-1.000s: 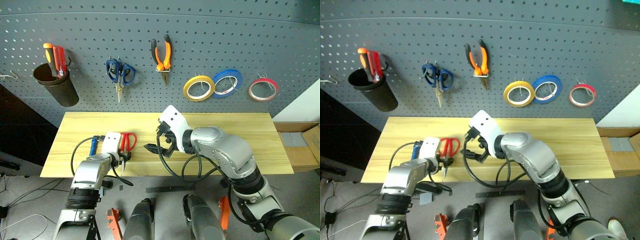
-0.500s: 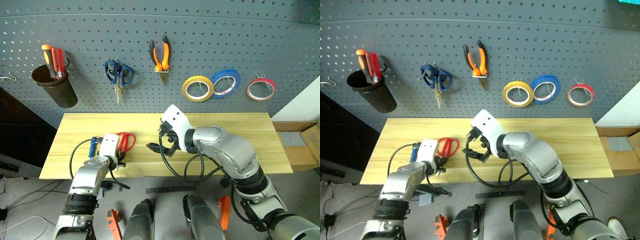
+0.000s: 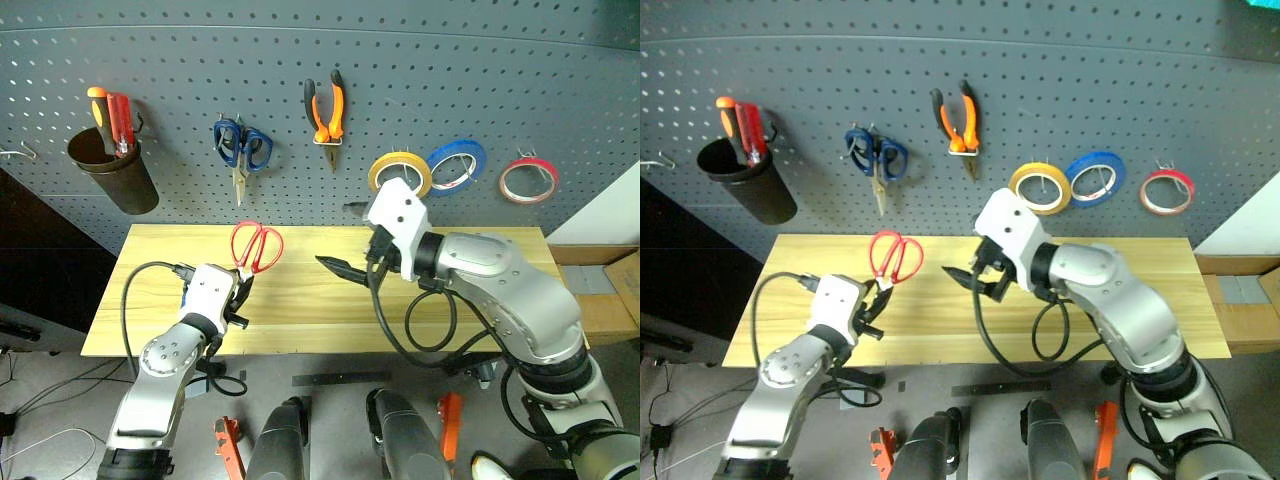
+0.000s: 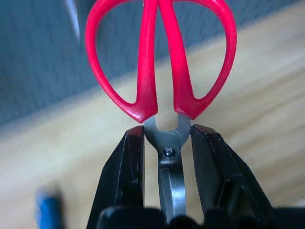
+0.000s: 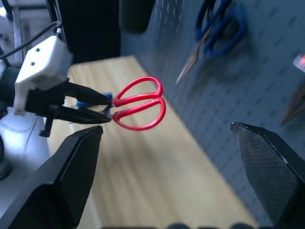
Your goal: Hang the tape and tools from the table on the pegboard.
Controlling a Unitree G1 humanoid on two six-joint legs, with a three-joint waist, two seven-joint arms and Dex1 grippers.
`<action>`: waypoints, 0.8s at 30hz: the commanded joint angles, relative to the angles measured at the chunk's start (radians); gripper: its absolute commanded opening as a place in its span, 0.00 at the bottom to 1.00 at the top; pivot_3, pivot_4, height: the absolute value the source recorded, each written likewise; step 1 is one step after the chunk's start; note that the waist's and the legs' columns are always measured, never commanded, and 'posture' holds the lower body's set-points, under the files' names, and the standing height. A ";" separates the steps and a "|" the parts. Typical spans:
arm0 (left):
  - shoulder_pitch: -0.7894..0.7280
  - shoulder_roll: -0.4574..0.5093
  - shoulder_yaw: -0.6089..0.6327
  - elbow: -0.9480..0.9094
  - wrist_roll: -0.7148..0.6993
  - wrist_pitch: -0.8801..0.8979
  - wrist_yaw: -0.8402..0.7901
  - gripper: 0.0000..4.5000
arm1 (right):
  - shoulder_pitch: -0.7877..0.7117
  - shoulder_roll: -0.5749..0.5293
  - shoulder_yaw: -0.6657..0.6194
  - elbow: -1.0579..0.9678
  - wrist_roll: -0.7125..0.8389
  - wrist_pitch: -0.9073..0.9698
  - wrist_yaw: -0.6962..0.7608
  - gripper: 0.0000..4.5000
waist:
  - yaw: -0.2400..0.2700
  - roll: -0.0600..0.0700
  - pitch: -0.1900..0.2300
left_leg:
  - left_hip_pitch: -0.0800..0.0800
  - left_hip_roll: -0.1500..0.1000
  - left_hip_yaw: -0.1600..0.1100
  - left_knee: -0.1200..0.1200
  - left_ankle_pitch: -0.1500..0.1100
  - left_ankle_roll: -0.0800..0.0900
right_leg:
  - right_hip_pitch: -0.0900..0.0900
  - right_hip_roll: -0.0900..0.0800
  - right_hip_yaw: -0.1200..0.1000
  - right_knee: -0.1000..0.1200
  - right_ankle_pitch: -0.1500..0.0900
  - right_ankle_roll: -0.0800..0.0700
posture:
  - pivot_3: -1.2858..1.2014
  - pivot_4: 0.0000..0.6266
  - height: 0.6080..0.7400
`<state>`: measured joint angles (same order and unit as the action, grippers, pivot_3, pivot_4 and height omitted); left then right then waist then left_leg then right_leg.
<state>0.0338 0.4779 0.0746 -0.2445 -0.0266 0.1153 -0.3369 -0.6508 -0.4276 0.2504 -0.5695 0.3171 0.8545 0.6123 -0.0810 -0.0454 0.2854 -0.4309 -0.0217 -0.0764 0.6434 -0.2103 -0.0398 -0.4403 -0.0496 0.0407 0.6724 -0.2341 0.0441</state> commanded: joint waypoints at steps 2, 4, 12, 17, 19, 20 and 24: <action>0.022 0.044 0.076 -0.064 0.076 -0.230 0.033 0.24 | -0.005 0.009 -0.041 -0.033 0.047 -0.084 0.040 1.00 | -0.002 0.000 0.000 | 0.000 0.000 0.000 0.001 0.000 0.000 | 0.000 0.000 0.000 0.000 0.000 0.000 | 0.48 0.39 1.00; 0.006 0.051 0.110 -0.062 0.078 -0.255 0.050 0.24 | -0.015 0.014 -0.047 -0.014 0.043 -0.106 0.037 1.00 | -0.001 0.000 0.000 | 0.000 0.000 0.000 0.001 0.000 0.000 | 0.000 0.000 0.000 0.001 0.000 0.000 | 0.48 0.39 1.00; -0.179 0.066 0.163 0.012 0.048 -0.187 0.048 0.24 | -0.039 0.016 -0.044 0.060 0.017 -0.160 0.041 1.00 | 0.003 0.000 0.000 | 0.000 -0.001 0.000 0.002 0.001 0.001 | 0.002 0.004 -0.002 0.001 0.000 0.000 | 0.49 0.37 1.00; -0.256 0.074 0.123 0.080 0.063 -0.157 0.007 0.24 | -0.046 0.017 -0.036 0.078 0.010 -0.164 0.036 1.00 | 0.002 0.000 0.000 | 0.000 -0.001 0.000 0.002 0.001 0.001 | 0.001 0.005 -0.002 0.001 0.000 0.000 | 0.49 0.37 1.00; -0.282 0.078 0.096 0.116 0.071 -0.152 -0.014 0.24 | -0.047 0.016 -0.034 0.081 0.007 -0.165 0.033 1.00 | 0.002 0.000 0.000 | 0.000 -0.001 0.000 0.001 0.001 0.001 | 0.001 0.005 -0.002 0.001 0.000 0.000 | 0.48 0.38 1.00; -0.294 0.077 0.088 0.131 0.072 -0.152 -0.020 0.24 | -0.048 0.016 -0.033 0.082 0.005 -0.165 0.032 1.00 | 0.001 0.000 0.000 | 0.000 -0.001 0.000 0.001 0.001 0.001 | 0.001 0.005 -0.002 0.001 0.000 0.000 | 0.48 0.38 1.00; -0.349 0.079 0.058 0.184 0.078 -0.173 -0.038 0.24 | -0.052 0.018 -0.032 0.082 0.002 -0.162 0.027 1.00 | 0.000 0.000 0.000 | 0.000 -0.001 0.000 0.002 0.001 0.001 | 0.001 0.005 -0.002 0.001 0.000 0.000 | 0.48 0.39 1.00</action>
<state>-0.2949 0.5426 0.1346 -0.0462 0.0453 -0.0304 -0.3671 -0.6829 -0.4123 0.2213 -0.4632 0.3219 0.7098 0.6456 -0.0809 -0.0456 0.2853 -0.4310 -0.0225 -0.0768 0.6451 -0.2096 -0.0388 -0.4389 -0.0449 0.0387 0.6739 -0.2341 0.0444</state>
